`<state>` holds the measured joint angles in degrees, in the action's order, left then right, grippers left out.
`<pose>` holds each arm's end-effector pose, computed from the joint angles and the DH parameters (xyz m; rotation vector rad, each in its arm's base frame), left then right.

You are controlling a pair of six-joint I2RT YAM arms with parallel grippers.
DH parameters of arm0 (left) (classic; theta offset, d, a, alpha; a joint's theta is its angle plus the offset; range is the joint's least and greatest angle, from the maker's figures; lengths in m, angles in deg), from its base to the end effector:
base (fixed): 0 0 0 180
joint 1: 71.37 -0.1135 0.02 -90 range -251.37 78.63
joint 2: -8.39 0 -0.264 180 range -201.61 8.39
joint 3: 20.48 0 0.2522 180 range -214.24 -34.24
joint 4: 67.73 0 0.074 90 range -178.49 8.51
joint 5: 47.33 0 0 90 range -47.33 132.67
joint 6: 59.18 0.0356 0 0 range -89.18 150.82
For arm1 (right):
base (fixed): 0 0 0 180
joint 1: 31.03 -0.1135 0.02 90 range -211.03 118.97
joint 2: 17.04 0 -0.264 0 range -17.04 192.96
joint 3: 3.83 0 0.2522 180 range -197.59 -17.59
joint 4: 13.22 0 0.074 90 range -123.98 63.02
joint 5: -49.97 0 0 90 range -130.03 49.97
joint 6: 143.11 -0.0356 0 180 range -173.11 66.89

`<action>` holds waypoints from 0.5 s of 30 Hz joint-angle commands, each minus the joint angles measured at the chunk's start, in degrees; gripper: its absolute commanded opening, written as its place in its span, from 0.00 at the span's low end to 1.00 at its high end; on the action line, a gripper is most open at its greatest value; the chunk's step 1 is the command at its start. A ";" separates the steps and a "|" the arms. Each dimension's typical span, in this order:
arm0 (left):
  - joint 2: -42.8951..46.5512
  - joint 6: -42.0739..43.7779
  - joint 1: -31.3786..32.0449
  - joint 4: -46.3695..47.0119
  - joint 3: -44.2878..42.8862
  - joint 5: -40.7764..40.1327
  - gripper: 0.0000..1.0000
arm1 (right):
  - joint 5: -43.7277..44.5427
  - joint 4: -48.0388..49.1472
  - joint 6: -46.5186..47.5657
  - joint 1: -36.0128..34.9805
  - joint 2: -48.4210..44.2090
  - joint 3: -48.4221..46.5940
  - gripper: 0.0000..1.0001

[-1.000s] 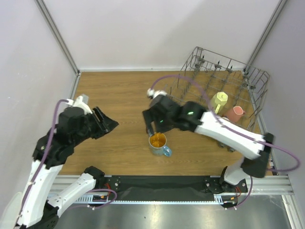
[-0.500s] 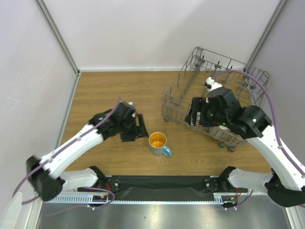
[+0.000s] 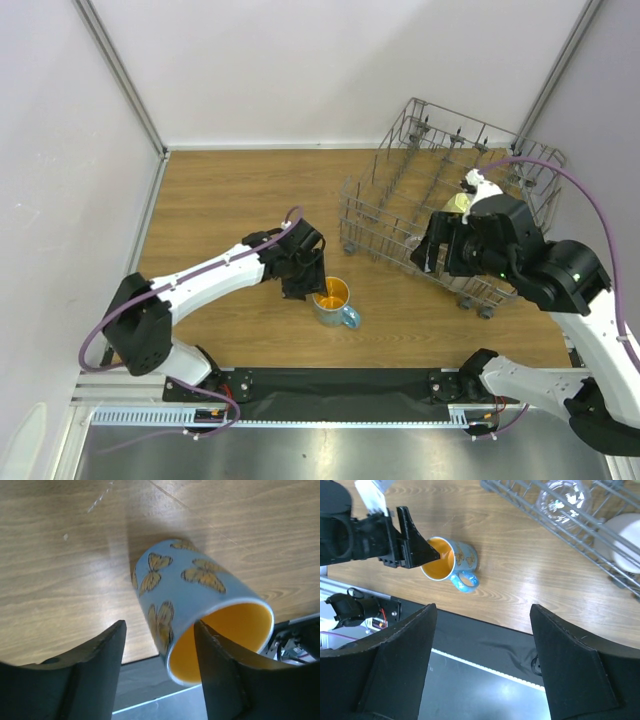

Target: Load the cups into the dish rack

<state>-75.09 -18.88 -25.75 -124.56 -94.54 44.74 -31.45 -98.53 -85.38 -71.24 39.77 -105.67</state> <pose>0.1970 -0.2031 0.2342 -0.0906 2.8487 -0.4777 0.1081 0.0844 0.4423 -0.0799 2.3124 0.4935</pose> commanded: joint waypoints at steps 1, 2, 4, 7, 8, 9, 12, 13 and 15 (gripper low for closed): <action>-2.46 -0.93 0.34 3.78 0.18 0.83 0.61 | 0.92 -0.96 1.68 1.27 -1.36 -2.54 0.81; -2.82 -0.85 0.34 3.96 0.09 0.75 0.60 | 0.48 -0.96 1.86 1.44 -1.18 -2.72 0.81; -3.70 -0.58 0.34 4.31 -0.09 0.40 0.58 | -0.14 -0.79 2.04 1.53 -1.18 -2.37 0.82; -4.06 -0.67 0.34 4.13 0.26 0.48 0.53 | -0.67 -0.61 1.86 1.71 -1.71 -1.05 0.82; -3.80 -0.76 0.34 4.31 0.61 0.57 0.49 | -0.67 -0.78 1.86 1.80 -1.97 -0.87 0.82; -3.44 -0.84 0.25 4.48 0.88 0.57 0.44 | -0.67 -0.87 1.95 1.97 -2.23 -0.87 0.83; -2.30 -0.85 0.25 4.48 1.32 0.22 0.24 | -1.02 -0.79 1.77 2.41 -2.94 0.09 0.87; -2.04 -0.76 0.25 4.31 1.23 0.22 0.19 | -1.89 -0.18 1.95 2.41 -3.11 0.53 0.92; -1.69 -0.93 0.34 3.70 0.70 0.31 0.04 | -3.30 0.79 2.12 2.67 -3.47 1.76 0.96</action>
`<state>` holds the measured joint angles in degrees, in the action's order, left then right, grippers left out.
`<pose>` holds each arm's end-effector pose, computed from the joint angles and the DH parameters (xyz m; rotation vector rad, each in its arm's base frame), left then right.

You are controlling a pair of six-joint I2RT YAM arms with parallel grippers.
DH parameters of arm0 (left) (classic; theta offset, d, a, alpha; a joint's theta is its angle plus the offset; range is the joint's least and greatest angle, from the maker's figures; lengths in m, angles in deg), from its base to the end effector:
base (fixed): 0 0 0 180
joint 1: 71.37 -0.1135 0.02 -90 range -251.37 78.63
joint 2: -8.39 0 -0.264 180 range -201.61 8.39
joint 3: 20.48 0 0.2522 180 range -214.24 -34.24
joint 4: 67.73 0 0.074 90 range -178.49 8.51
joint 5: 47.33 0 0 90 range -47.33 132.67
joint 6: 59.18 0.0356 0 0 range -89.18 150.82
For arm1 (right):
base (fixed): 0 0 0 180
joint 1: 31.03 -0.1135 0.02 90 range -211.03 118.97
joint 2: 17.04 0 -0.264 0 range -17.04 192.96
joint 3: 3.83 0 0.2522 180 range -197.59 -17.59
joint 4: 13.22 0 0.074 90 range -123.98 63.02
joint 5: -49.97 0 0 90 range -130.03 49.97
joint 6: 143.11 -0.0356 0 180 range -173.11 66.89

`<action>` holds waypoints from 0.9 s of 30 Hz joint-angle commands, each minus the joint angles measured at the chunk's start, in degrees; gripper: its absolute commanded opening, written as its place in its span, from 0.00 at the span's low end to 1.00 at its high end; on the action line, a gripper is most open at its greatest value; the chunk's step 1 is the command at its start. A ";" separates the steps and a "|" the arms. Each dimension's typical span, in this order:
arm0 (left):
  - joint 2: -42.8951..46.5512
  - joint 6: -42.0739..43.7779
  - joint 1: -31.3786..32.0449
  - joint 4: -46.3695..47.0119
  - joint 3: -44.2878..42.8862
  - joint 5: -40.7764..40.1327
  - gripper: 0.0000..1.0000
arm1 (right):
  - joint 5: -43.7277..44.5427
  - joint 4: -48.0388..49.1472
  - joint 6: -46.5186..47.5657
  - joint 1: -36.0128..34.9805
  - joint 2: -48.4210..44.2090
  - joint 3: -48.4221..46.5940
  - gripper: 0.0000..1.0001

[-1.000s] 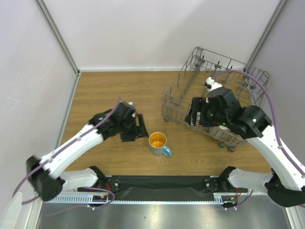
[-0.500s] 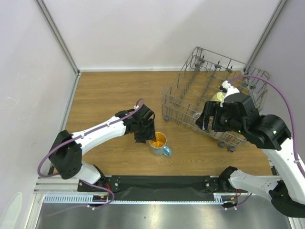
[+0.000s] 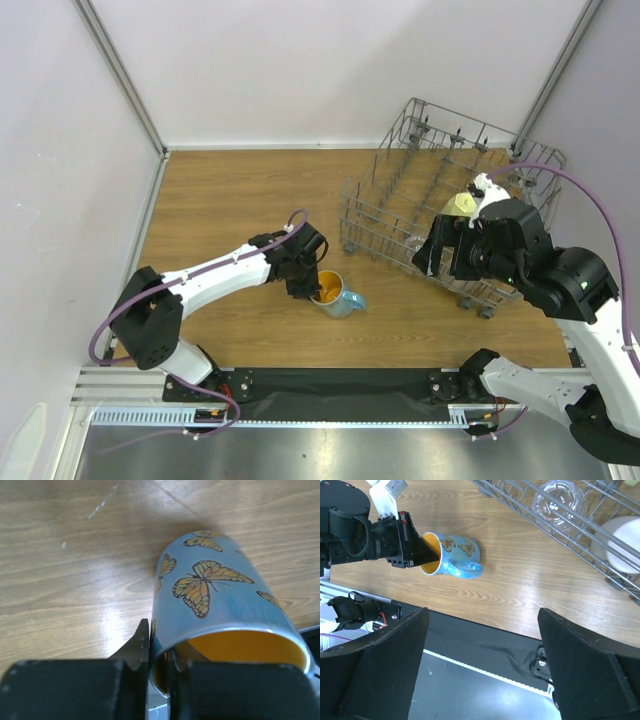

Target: Load the cups into the dish rack

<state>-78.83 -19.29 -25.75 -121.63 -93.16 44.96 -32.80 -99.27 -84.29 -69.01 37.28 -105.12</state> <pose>0.2029 -0.2094 0.2120 -0.1020 2.8833 -0.4460 0.0997 0.0721 0.4434 -0.0672 2.2950 0.5008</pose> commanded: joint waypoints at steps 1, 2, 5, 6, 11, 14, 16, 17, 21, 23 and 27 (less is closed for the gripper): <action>2.32 -0.60 0.34 0.07 -0.85 0.26 0.00 | -2.73 2.06 1.12 0.53 -1.15 2.17 0.98; 2.75 -0.69 0.25 -0.20 -1.46 0.26 0.00 | -4.05 2.76 1.21 0.62 -1.15 2.62 0.98; 6.09 -0.61 0.43 -0.64 -2.60 0.18 0.01 | -5.55 3.91 1.82 0.97 -1.15 3.50 1.00; 7.05 0.00 0.34 -0.90 -3.13 0.00 0.00 | -6.51 4.17 2.26 1.06 -0.98 3.50 1.00; 16.45 1.68 0.34 2.77 -4.72 3.59 0.00 | -10.90 5.05 2.96 3.43 0.43 2.28 1.00; 22.68 1.24 0.34 6.20 -3.67 6.23 0.00 | -15.56 6.37 3.49 5.53 0.78 2.18 1.00; 25.24 0.54 0.34 11.38 -2.17 9.75 0.00 | -20.46 6.72 3.58 6.86 1.74 1.13 1.00; 27.87 0.36 0.43 13.75 -1.39 10.89 0.00 | -21.97 6.73 3.58 7.47 2.18 0.61 1.00; 31.58 0.53 0.43 23.69 -1.90 15.29 0.00 | -26.99 6.72 2.09 8.27 4.47 -4.39 1.00; 31.59 1.67 0.34 27.56 -4.52 15.29 0.00 | -29.44 7.25 0.95 8.53 5.17 -8.09 1.00; 30.79 5.98 0.34 34.85 -7.53 13.98 0.00 | -36.91 10.85 -4.57 9.23 5.97 -12.14 1.00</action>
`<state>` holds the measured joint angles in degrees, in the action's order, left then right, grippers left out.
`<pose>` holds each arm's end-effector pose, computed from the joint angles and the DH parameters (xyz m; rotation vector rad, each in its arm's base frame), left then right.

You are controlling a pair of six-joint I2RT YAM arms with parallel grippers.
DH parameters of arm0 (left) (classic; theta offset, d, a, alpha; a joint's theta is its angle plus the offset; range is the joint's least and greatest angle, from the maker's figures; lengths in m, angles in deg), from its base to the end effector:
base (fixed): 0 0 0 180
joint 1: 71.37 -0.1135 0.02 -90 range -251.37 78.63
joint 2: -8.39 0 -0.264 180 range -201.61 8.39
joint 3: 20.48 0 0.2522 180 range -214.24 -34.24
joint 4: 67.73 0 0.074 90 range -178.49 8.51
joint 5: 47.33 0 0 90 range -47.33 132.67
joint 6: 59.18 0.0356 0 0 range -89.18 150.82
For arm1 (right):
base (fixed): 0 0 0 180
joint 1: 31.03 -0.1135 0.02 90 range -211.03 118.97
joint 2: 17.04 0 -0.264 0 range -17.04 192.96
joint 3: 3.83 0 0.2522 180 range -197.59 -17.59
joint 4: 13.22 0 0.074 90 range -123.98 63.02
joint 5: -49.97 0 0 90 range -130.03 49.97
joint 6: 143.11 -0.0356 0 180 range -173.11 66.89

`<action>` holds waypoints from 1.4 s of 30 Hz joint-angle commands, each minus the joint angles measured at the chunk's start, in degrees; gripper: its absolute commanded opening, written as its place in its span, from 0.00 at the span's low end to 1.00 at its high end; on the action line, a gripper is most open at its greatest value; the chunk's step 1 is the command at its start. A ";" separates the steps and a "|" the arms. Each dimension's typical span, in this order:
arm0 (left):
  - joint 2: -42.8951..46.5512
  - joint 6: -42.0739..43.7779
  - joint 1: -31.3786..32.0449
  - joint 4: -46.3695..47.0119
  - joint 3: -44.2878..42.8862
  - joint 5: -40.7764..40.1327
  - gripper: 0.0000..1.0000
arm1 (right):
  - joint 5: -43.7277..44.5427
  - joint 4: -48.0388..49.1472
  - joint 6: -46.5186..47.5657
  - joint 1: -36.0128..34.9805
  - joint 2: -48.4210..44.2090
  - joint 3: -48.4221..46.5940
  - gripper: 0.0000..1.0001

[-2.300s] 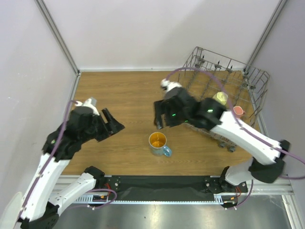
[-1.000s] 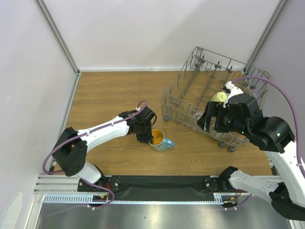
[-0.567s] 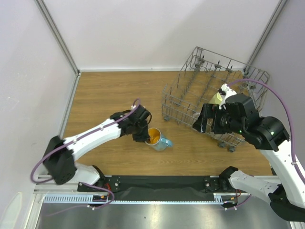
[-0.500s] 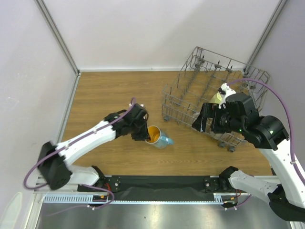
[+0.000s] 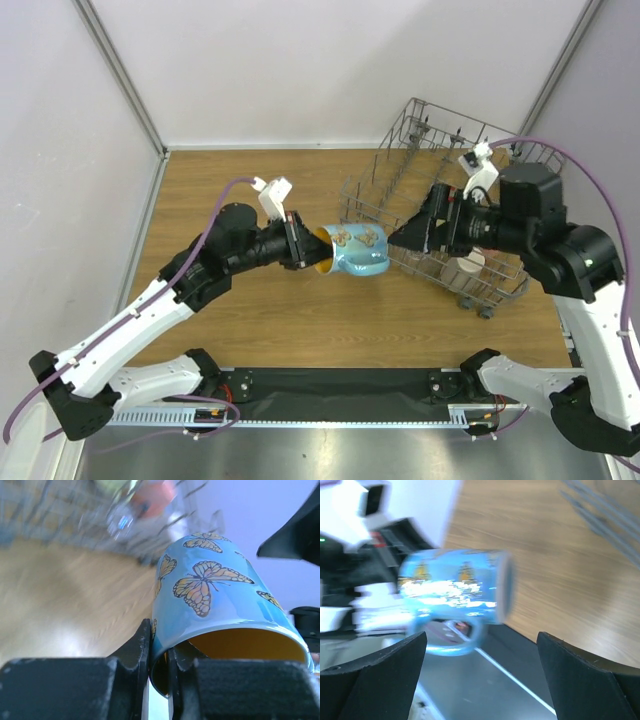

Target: Load the cups into the dish rack

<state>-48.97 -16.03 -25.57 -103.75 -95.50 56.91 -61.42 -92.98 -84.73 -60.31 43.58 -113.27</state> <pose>0.1477 -0.1645 0.3781 0.1706 2.1078 -1.2811 0.1231 0.0839 0.4783 -0.1930 2.2344 1.0033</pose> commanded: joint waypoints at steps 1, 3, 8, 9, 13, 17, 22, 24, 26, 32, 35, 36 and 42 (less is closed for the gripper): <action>1.29 3.43 0.25 18.81 -5.10 0.28 0.00 | -9.54 6.56 -5.81 0.71 -0.33 -4.34 1.00; 1.73 5.79 0.17 24.43 -4.84 -2.01 0.00 | -13.39 8.86 -8.19 0.97 -0.50 -4.17 1.00; 0.51 11.95 0.17 35.61 -5.70 -4.75 0.00 | -20.70 16.33 -15.48 2.99 -1.29 0.04 1.00; -0.20 14.39 0.25 36.40 -6.59 -4.57 0.00 | -23.50 17.82 -16.80 3.35 -1.47 1.01 1.00; -1.70 17.58 0.25 41.41 -8.18 -2.03 0.00 | -29.04 27.12 -23.04 6.24 -2.87 6.11 1.00; -2.40 18.81 0.25 43.09 -9.32 -0.97 0.00 | -34.32 37.50 -31.38 8.88 -4.19 11.03 0.99; -3.89 19.25 1.13 45.55 -9.67 -0.88 0.00 | -36.79 44.02 -37.81 9.41 -3.93 13.76 0.96; -4.42 19.52 1.83 46.25 -10.20 -0.62 0.00 | -37.50 45.07 -39.48 9.50 -3.84 14.20 0.91; -5.39 19.34 2.36 47.04 -10.46 -0.97 0.00 | -38.02 47.44 -40.80 9.59 -3.75 15.34 0.87; -7.58 20.22 4.12 47.57 -11.69 -2.37 0.00 | -38.82 49.65 -43.79 9.59 -3.32 15.79 0.79; -8.37 21.27 5.35 47.49 -12.57 -3.34 0.00 | -38.47 48.60 -43.53 9.50 -3.23 15.79 0.76; -8.64 21.62 5.96 47.22 -12.92 -3.69 0.00 | -38.38 48.25 -43.36 9.50 -3.23 15.79 0.74; -9.43 23.73 7.46 45.73 -14.50 -4.57 0.00 | -37.59 45.61 -42.56 9.50 -3.23 16.14 0.61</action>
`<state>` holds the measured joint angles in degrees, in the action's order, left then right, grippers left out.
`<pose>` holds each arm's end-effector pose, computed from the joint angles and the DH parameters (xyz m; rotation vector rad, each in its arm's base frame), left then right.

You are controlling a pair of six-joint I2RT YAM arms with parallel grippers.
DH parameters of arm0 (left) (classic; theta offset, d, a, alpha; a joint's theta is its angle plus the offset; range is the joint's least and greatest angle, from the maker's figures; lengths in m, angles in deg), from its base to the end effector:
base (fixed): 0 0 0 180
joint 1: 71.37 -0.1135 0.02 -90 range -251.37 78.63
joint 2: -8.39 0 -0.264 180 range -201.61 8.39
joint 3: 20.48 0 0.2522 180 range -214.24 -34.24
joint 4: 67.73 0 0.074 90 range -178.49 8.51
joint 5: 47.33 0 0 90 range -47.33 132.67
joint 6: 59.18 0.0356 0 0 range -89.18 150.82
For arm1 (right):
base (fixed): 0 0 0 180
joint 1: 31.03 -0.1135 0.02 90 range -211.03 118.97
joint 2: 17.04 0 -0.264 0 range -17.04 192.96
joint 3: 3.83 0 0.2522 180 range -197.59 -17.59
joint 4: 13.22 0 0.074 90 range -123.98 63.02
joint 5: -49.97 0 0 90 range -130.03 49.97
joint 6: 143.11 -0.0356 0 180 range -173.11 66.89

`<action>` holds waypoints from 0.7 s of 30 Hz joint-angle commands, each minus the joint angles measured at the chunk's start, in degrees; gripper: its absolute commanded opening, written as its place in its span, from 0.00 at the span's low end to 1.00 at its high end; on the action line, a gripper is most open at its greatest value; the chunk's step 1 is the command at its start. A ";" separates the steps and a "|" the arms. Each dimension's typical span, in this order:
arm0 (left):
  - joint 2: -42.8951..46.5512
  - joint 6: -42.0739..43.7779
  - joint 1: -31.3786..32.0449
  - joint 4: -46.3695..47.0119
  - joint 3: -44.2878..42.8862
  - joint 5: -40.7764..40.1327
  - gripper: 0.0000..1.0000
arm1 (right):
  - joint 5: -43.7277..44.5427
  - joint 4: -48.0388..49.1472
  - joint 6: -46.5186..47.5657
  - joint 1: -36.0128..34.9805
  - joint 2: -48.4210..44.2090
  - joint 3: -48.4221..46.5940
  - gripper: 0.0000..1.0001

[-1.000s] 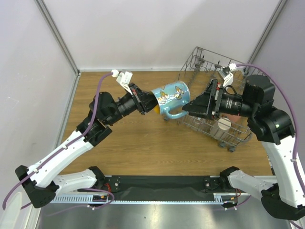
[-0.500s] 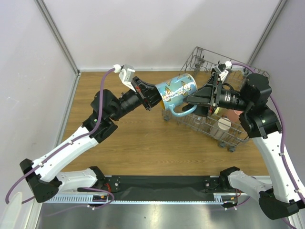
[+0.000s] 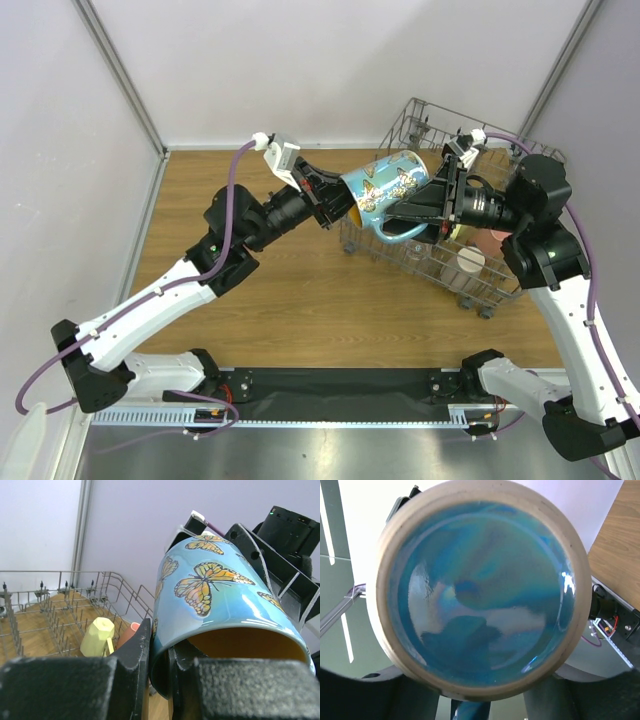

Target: Load the cups into the dish rack

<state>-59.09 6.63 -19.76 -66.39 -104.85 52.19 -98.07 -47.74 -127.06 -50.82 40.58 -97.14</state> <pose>0.1592 -0.2105 0.4648 0.4710 1.2749 -1.2351 0.1556 0.0881 0.4855 -0.0846 1.9863 1.9448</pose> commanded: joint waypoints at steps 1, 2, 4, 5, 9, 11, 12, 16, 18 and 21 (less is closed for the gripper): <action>0.60 1.33 1.73 8.03 -5.41 0.24 0.00 | -0.76 -0.07 -0.23 0.02 -0.23 0.09 0.61; 0.60 1.59 1.82 7.50 -5.76 0.32 0.00 | -0.67 -0.08 -0.14 0.02 -0.23 0.18 0.61; 0.77 1.60 2.00 7.50 -5.68 0.41 0.00 | -0.23 -0.25 -0.31 0.02 -0.15 0.27 0.56; 0.77 1.34 2.17 7.58 -5.16 0.33 0.00 | 0.03 -0.25 -0.40 0.02 -0.23 0.53 0.54; 1.13 0.11 2.61 8.02 -4.01 -0.82 0.00 | 0.47 1.59 -1.81 -0.07 -0.41 1.85 0.39; 1.13 -0.33 2.70 8.02 -3.66 -0.56 0.00 | 0.91 2.21 -2.51 -0.07 -0.67 2.47 0.31; 1.21 -0.34 2.79 7.76 -3.57 -0.38 0.00 | 1.09 2.56 -2.69 0.02 -0.76 2.90 0.21; 1.91 -0.16 2.79 5.75 -3.57 -0.91 0.19 | 1.88 3.52 -3.13 0.02 -1.20 4.14 0.00; 2.53 0.63 2.79 4.25 -3.57 -2.31 0.35 | 3.02 4.66 -2.95 0.02 -1.81 4.92 0.00; 4.19 1.60 2.79 0.74 -3.05 -6.07 0.73 | 4.34 6.07 -2.69 0.36 -2.51 5.11 0.00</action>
<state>-58.68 8.71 -18.01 -69.67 -105.73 48.28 -95.67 -45.90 -130.74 -50.76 38.92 -91.87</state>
